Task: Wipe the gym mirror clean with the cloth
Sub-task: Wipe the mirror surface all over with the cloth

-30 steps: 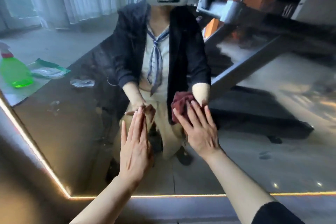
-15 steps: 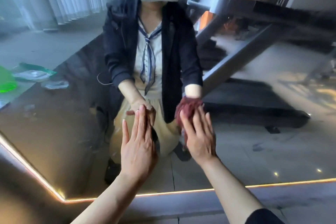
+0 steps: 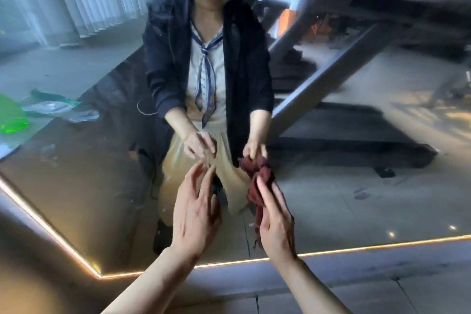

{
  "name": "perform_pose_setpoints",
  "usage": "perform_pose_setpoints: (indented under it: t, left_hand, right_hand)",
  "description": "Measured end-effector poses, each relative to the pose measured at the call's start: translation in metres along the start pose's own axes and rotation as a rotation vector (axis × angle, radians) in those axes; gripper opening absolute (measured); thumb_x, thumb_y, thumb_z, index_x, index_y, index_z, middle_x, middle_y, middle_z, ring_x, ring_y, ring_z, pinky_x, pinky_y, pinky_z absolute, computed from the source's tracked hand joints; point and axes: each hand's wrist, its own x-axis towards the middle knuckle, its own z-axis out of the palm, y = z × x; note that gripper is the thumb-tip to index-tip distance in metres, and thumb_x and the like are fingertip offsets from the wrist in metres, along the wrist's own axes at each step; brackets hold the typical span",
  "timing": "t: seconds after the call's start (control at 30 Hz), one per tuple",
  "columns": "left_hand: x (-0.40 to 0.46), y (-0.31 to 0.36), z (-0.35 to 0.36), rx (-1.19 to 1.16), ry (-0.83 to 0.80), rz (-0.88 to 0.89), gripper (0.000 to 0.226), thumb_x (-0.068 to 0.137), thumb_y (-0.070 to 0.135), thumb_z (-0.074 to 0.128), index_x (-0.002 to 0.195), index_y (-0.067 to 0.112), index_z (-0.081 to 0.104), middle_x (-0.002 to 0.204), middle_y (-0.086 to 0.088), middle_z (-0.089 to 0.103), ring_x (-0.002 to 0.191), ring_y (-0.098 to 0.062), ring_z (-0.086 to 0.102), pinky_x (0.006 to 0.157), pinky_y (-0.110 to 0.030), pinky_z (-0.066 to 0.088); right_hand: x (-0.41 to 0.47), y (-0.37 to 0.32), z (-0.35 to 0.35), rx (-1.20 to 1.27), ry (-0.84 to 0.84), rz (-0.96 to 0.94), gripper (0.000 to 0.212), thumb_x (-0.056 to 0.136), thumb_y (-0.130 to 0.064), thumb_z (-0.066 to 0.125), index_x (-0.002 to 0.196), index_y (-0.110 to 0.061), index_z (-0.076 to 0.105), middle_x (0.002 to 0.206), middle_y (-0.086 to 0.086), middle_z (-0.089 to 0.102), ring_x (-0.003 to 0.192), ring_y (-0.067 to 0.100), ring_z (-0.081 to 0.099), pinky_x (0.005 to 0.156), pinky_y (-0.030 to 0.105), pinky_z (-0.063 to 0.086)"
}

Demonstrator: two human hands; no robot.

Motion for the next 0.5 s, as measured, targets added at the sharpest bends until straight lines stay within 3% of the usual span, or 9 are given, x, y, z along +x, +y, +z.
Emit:
perform_pose_setpoints:
  t: [0.07, 0.1, 0.17, 0.27, 0.37, 0.43, 0.5]
  left_hand:
    - [-0.008, 0.021, 0.005, -0.279, -0.143, -0.236, 0.038, 0.091, 0.010, 0.068, 0.129, 0.010, 0.062, 0.115, -0.006, 0.066, 0.099, -0.020, 0.068, 0.089, -0.030, 0.055]
    - [-0.009, 0.032, 0.009, -0.442, -0.239, -0.352, 0.035, 0.092, 0.013, 0.069, 0.127, 0.015, 0.063, 0.106, 0.001, 0.070, 0.093, -0.013, 0.070, 0.085, -0.030, 0.056]
    - [-0.003, 0.051, 0.013, -0.755, -0.387, -0.496, 0.033, 0.096, 0.024, 0.065, 0.129, 0.024, 0.062, 0.100, 0.006, 0.074, 0.093, -0.004, 0.070, 0.082, -0.021, 0.054]
    - [0.013, 0.069, 0.014, -1.096, -0.388, -0.591, 0.028, 0.097, 0.022, 0.063, 0.125, 0.020, 0.063, 0.108, -0.001, 0.075, 0.104, -0.011, 0.069, 0.087, -0.024, 0.053]
    - [0.022, 0.075, 0.018, -1.058, -0.290, -0.587, 0.016, 0.098, 0.014, 0.062, 0.112, 0.019, 0.067, 0.104, -0.002, 0.075, 0.102, -0.018, 0.070, 0.094, -0.039, 0.055]
    - [0.025, 0.082, 0.019, -1.114, -0.332, -0.566, 0.014, 0.099, 0.016, 0.060, 0.111, 0.018, 0.069, 0.106, -0.003, 0.073, 0.104, -0.019, 0.068, 0.094, -0.036, 0.054]
    - [0.029, 0.089, 0.021, -1.078, -0.379, -0.564, 0.009, 0.097, 0.022, 0.064, 0.102, 0.017, 0.069, 0.110, -0.001, 0.058, 0.108, -0.015, 0.060, 0.097, -0.027, 0.049]
  right_hand:
    - [0.016, -0.025, -0.013, 0.219, 0.141, 0.191, 0.081, 0.091, 0.016, 0.053, 0.147, -0.041, 0.039, 0.146, -0.006, 0.051, 0.135, 0.004, 0.048, 0.110, 0.018, 0.038]
    - [0.023, -0.035, -0.019, 0.317, 0.179, 0.286, 0.074, 0.093, 0.012, 0.055, 0.145, -0.039, 0.039, 0.140, -0.004, 0.056, 0.130, 0.004, 0.052, 0.108, 0.018, 0.041]
    - [0.027, -0.044, -0.029, 0.447, 0.195, 0.364, 0.064, 0.092, 0.009, 0.060, 0.136, -0.035, 0.046, 0.128, -0.006, 0.064, 0.121, 0.006, 0.060, 0.104, 0.024, 0.047]
    - [0.020, -0.048, -0.040, 0.459, 0.104, 0.337, 0.050, 0.089, 0.006, 0.067, 0.122, -0.030, 0.059, 0.120, -0.007, 0.068, 0.116, 0.013, 0.064, 0.102, 0.039, 0.051]
    - [0.019, -0.048, -0.052, 0.354, 0.048, 0.314, 0.049, 0.084, -0.009, 0.072, 0.124, -0.034, 0.060, 0.122, -0.010, 0.064, 0.119, 0.013, 0.062, 0.100, 0.037, 0.052]
    - [0.020, -0.046, -0.062, 0.286, 0.039, 0.257, 0.060, 0.084, -0.006, 0.072, 0.134, -0.034, 0.055, 0.128, -0.014, 0.056, 0.126, 0.006, 0.054, 0.103, 0.026, 0.046]
    - [0.018, -0.041, -0.069, 0.212, 0.036, 0.210, 0.067, 0.085, 0.006, 0.069, 0.140, -0.029, 0.051, 0.131, -0.018, 0.052, 0.126, -0.007, 0.049, 0.102, 0.012, 0.039]
